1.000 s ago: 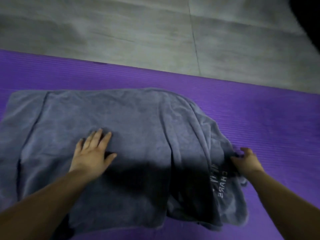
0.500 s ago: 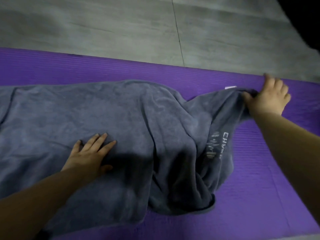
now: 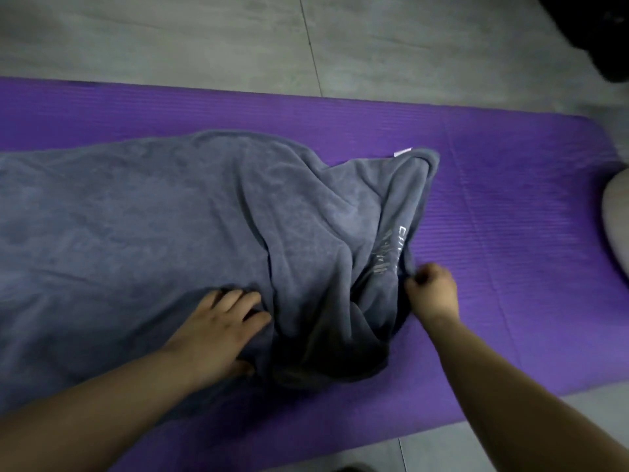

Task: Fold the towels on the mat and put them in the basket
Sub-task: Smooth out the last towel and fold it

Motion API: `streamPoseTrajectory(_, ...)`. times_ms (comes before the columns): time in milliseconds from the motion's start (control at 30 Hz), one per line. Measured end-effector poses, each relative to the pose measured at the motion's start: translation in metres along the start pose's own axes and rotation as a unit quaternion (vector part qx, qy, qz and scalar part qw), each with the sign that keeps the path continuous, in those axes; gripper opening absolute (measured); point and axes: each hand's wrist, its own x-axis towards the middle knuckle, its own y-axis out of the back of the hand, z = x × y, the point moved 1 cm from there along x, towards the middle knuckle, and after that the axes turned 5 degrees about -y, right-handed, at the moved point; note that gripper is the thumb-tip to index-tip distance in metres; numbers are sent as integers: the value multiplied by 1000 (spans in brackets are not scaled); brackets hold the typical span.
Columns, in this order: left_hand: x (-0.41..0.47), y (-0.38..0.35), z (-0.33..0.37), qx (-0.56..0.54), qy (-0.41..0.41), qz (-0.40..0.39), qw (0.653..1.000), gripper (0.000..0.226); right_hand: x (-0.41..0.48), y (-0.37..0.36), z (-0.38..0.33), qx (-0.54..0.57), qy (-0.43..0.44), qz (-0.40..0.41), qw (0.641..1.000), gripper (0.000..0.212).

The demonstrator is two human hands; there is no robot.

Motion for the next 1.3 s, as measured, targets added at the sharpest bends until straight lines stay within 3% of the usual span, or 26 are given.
streamPoseTrajectory(67, 5, 7, -2, -14, -10, 31, 999, 57, 9, 24, -4, 93, -48, 88, 991, 33)
streamPoseTrajectory(133, 2, 12, -7, -74, -21, 57, 995, 39, 18, 54, 8, 135, -84, 161, 974, 24)
streamPoseTrajectory(167, -1, 13, -10, -95, -25, 60, 993, 30, 19, 70, 18, 119, -105, 180, 971, 8)
streamPoseTrajectory(233, -10, 13, -14, -123, -35, 43, 991, 20, 26, 93, 46, 49, -166, 166, 971, 30)
streamPoseTrajectory(333, -20, 19, -11, -110, -34, -5, 993, 34, 27, 103, 58, -90, -192, 137, 968, 53)
streamPoseTrajectory(433, -14, 22, -27, -135, 12, 60, 989, 52, 41, 86, 22, -163, -71, 143, 974, 45)
streamPoseTrajectory(533, 6, 32, -56, -149, 158, 145, 965, 39, 69, 55, -27, -171, 53, 55, 982, 49)
streamPoseTrajectory(600, 19, 40, -70, -177, 286, 98, 937, 57, 84, 38, -53, -174, 55, 15, 983, 57)
streamPoseTrajectory(700, 34, 49, -80, -186, 361, 19, 914, 80, 96, 24, -67, -176, 27, 5, 984, 49)
streamPoseTrajectory(833, 54, 54, -83, -160, 401, -26, 902, 57, 103, 19, -63, -176, 38, 19, 984, 33)
streamPoseTrajectory(900, 61, 57, -82, -146, 412, 14, 899, 37, 109, 28, -68, -153, 53, 65, 985, 32)
streamPoseTrajectory(1000, 67, 70, -95, -140, 401, 193, 884, 27, 117, 55, -94, -14, 87, 164, 983, 30)
streamPoseTrajectory(1067, 67, 79, -107, -164, 375, 257, 875, 36, 124, 67, -112, 57, 122, 172, 976, 35)
streamPoseTrajectory(1167, 56, 68, -107, -136, 311, 179, 923, 62, 129, 66, -111, 27, 97, 102, 990, 51)
streamPoseTrajectory(1300, 26, 33, -70, -34, 170, 41, 984, 72, 107, 48, -42, -57, -25, 59, 996, 53)
